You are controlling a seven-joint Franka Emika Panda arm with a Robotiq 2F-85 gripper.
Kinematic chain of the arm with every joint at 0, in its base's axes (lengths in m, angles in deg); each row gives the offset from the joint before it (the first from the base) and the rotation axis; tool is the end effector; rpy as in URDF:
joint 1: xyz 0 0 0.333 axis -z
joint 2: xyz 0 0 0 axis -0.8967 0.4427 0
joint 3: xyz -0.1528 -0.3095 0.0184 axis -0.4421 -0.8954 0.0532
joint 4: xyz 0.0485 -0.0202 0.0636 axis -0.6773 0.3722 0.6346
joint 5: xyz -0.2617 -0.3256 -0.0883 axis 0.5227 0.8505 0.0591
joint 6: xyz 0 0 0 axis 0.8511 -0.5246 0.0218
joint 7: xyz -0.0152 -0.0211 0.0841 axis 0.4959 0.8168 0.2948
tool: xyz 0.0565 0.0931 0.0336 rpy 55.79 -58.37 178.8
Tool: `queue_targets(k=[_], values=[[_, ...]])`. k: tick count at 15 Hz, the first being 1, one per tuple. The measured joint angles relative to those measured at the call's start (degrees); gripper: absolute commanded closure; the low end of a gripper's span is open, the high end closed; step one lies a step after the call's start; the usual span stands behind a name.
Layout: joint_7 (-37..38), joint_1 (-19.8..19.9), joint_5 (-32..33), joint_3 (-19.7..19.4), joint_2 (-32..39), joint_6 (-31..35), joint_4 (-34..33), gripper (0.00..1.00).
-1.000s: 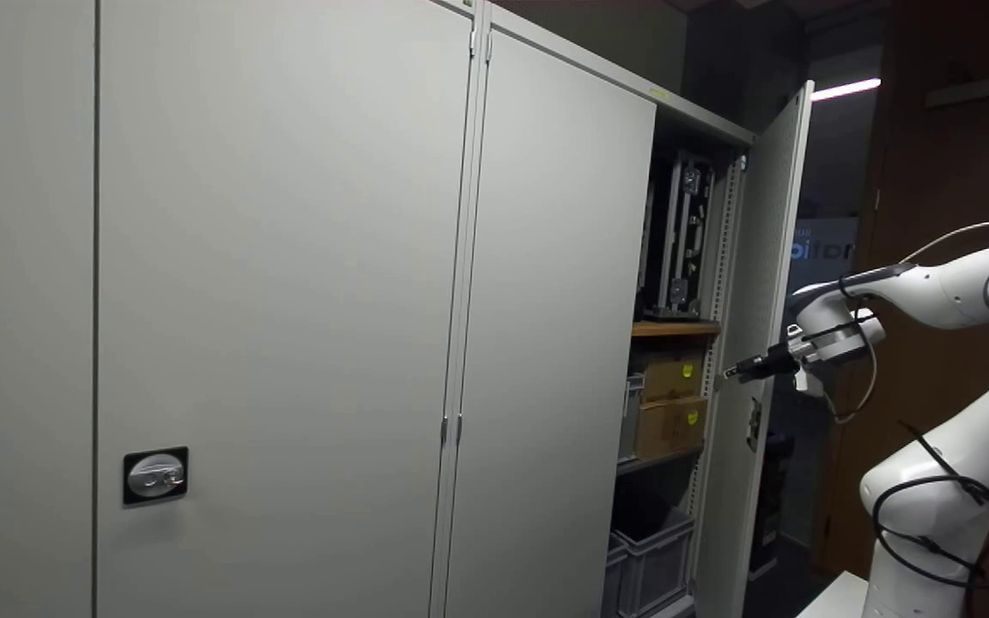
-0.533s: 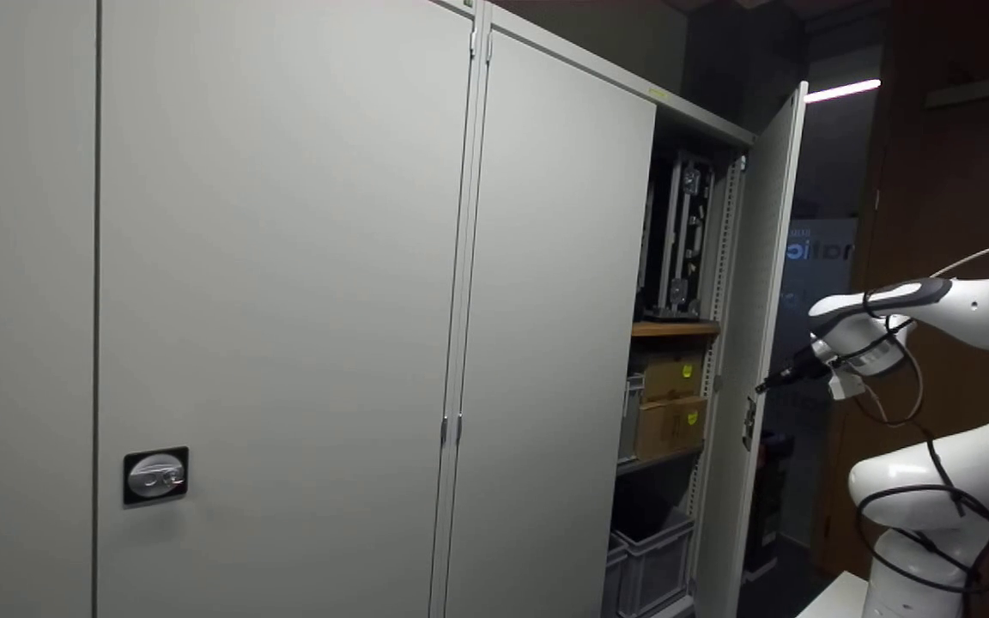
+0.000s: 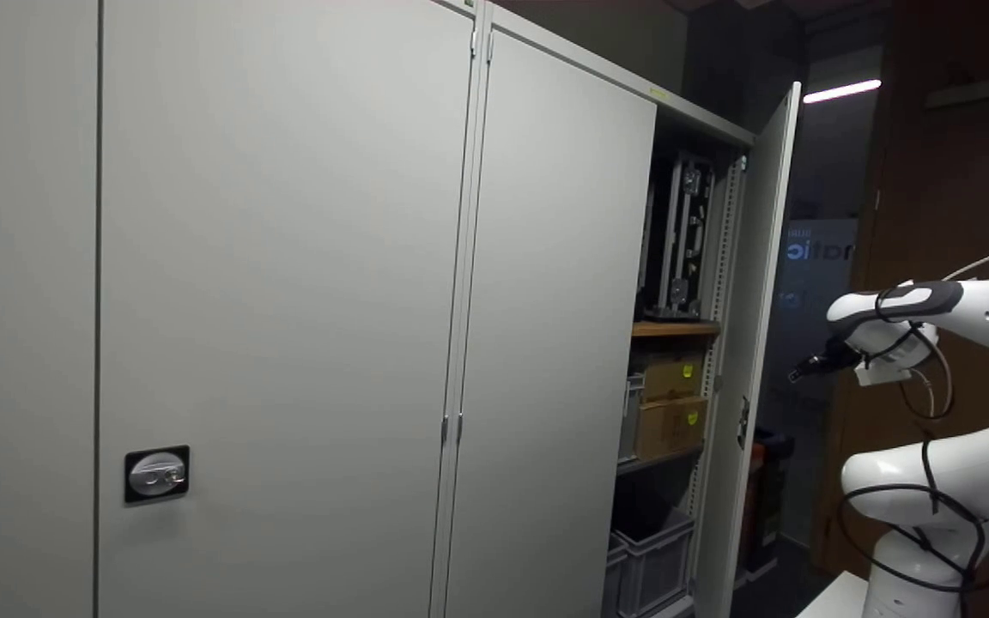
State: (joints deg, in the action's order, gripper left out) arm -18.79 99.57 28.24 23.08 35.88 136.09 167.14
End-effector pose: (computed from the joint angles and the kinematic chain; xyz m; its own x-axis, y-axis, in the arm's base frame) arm 0.2092 -0.2880 0.5266 0.6967 -0.1411 0.7034 -0.3037 -0.9463 0.1110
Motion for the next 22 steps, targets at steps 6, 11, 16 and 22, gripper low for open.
queue_targets(k=[6, 11, 16, 22], values=[[12.4, -2.5, 8.3, -8.8, 9.0, 2.4, -6.6, 0.02], [13.1, -10.0, 9.2, -17.5, 17.4, 2.2, -13.9, 0.00], [12.5, -18.3, 8.8, -25.4, 23.1, 0.9, -18.3, 0.32], [6.1, -28.2, 6.0, -33.8, 24.6, 0.8, -20.0, 0.78]])
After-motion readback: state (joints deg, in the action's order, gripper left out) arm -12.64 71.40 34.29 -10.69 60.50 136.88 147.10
